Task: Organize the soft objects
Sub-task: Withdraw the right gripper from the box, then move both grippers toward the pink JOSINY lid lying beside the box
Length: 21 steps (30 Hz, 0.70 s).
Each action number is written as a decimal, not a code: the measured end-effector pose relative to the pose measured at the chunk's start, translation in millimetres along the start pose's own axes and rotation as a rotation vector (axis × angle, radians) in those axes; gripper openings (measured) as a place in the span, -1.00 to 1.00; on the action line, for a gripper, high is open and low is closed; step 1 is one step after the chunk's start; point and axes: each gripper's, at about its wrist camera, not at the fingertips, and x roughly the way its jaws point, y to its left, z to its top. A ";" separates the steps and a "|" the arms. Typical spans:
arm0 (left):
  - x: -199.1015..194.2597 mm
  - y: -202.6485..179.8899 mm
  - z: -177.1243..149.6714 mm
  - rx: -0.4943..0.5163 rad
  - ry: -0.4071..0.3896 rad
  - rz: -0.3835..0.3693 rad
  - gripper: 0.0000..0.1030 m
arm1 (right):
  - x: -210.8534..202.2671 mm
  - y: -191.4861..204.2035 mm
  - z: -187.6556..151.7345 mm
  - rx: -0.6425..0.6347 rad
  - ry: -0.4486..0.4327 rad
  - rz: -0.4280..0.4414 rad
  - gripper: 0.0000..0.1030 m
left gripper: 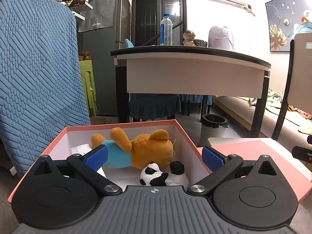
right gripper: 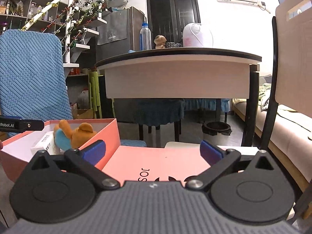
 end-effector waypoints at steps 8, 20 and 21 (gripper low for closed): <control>-8.6 1.8 -0.3 0.005 0.024 0.022 0.99 | -12.0 1.9 -10.8 0.001 -0.007 -0.032 1.00; -38.6 -12.8 -37.4 -0.044 0.168 -0.148 0.99 | -20.8 -31.5 -26.9 0.037 0.035 -0.102 1.00; -38.7 -16.4 -40.8 -0.043 0.186 -0.167 0.99 | -19.6 -35.3 -30.1 0.042 0.048 -0.105 1.00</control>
